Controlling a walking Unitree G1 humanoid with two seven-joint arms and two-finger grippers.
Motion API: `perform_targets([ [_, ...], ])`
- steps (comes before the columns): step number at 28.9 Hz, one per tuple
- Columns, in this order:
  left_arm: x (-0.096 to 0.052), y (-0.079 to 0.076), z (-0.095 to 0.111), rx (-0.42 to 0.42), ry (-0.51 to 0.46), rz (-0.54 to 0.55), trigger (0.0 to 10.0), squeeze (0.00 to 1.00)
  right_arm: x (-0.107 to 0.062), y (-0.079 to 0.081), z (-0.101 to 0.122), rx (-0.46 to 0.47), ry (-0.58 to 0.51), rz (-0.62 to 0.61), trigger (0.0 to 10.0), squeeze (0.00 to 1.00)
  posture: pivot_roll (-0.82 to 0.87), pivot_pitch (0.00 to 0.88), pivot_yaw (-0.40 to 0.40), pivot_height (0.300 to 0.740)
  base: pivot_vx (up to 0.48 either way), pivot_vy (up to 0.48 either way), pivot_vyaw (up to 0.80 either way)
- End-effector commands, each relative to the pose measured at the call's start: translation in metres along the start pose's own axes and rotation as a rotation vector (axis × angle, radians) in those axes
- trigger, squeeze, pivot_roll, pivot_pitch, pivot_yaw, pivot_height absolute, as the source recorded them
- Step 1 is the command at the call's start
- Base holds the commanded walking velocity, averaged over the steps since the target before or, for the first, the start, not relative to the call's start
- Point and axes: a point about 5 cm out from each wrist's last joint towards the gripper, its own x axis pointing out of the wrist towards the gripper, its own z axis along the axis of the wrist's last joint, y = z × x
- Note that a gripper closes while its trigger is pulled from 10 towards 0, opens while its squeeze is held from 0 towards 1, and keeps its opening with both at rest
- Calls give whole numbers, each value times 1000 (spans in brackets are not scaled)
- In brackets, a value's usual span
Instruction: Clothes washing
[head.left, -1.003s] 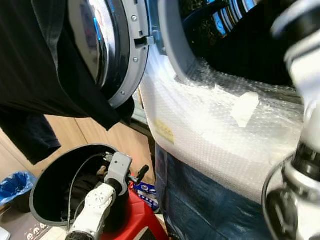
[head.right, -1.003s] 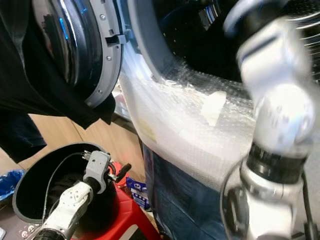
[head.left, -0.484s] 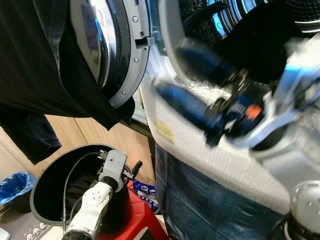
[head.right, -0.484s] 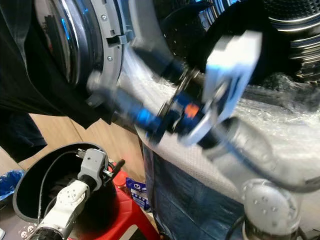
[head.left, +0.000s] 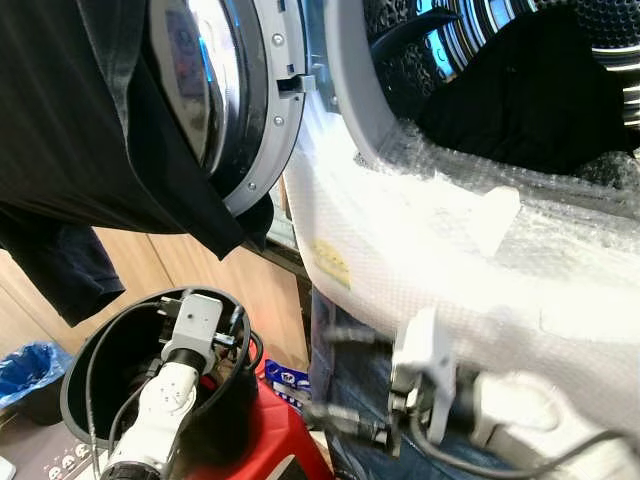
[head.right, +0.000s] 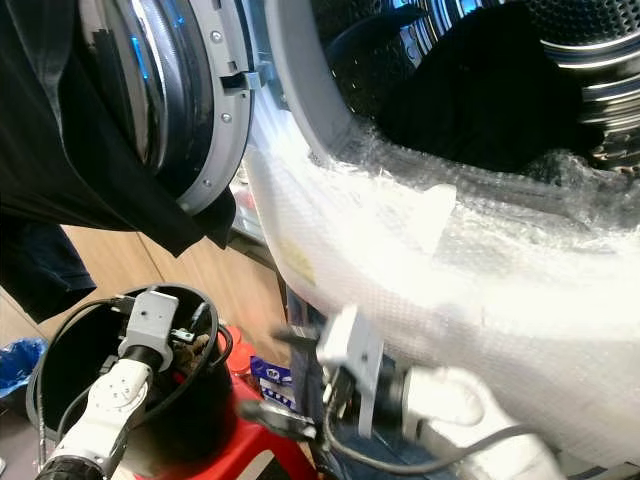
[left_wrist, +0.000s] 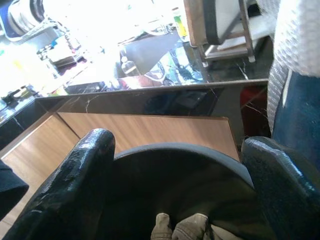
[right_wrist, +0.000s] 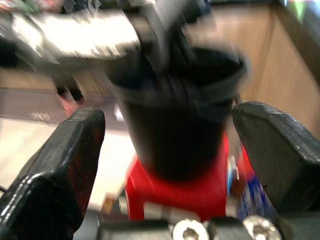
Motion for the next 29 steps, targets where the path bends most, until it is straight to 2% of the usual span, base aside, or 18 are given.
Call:
perform_targets([
  [1, -2, 2, 1, 48, -16, -7, 10000, 0, 2, -5, -15, -7, 42, -28, 10000, 0, 1, 42, 108, 740, 0, 0, 0],
  [5, -4, 3, 3, 17, -30, 20, 10000, 0, -5, -14, -68, 80, 192, -101, 10000, 0, 9, 41, 105, 740, 0, 0, 0],
  [6, -4, 5, 3, 7, -31, 29, 10000, 0, -8, -16, -89, 116, 241, -132, 10000, 0, 8, 45, 105, 740, 0, 0, 0],
  [7, -4, 5, 3, 7, -31, 29, 10000, 0, -8, -16, -89, 116, 241, -132, 10000, 0, 8, 45, 105, 740, 0, 0, 0],
  [9, -4, 7, 4, -17, -29, 41, 10000, 0, -10, -17, -113, 164, 292, -163, 10000, 0, 7, 43, 103, 740, 0, 0, 0],
  [12, -4, 8, 5, -32, -30, 40, 10000, 0, -12, -18, -126, 212, 315, -195, 10000, 0, 14, 43, 101, 740, 0, 0, 0],
  [14, -6, 3, 5, -1, -28, -26, 10000, 0, -16, -17, -148, 199, 432, -253, 10000, 0, 17, 45, 105, 740, 0, 0, 0],
  [15, -9, 0, 4, -5, -25, -43, 10000, 0, -20, -16, -166, 196, 525, -312, 10000, 0, 12, 46, 107, 740, 0, 0, 0],
  [17, -11, 0, 4, -10, -25, -39, 10000, 0, -22, -16, -170, 205, 541, -335, 10000, 0, 11, 50, 109, 740, 0, 0, 0],
  [19, -13, 2, 5, -35, -26, -24, 10000, 0, -24, -17, -181, 256, 559, -404, 10000, 0, 13, 50, 111, 740, 0, 0, 0],
  [22, -15, 12, 2, -123, 11, 21, 10000, 0, -26, -11, -197, 350, 586, -495, 10000, 0, 29, 49, 104, 740, 0, 0, 0],
  [24, -15, 25, 0, -195, 29, 79, 10000, 0, -23, 0, -207, 400, 620, -521, 10000, 243, 41, 51, 96, 740, 0, 0, 0],
  [25, -15, 31, 1, -212, 30, 97, 10000, 0, -22, 4, -211, 417, 628, -525, 10000, 243, 41, 51, 96, 740, 0, 0, 0],
  [26, -15, 36, 2, -207, 27, 103, 10000, 0, -21, 9, -215, 453, 631, -540, 10000, 812, 48, 54, 98, 740, 0, 0, 0],
  [27, -15, 38, 3, -201, 26, 98, 10000, 0, -21, 10, -216, 473, 625, -560, 10000, 1000, 48, 54, 98, 740, 0, 0, 0],
  [28, -15, 38, 3, -201, 26, 98, 10000, 0, -21, 10, -216, 473, 625, -560, 10000, 1000, 48, 54, 98, 740, 0, 0, 0],
  [29, -15, 42, 5, -220, 26, 98, 10000, 0, -25, 9, -220, 519, 622, -665, 10000, 1000, 55, 61, 98, 740, 0, 0, 0],
])
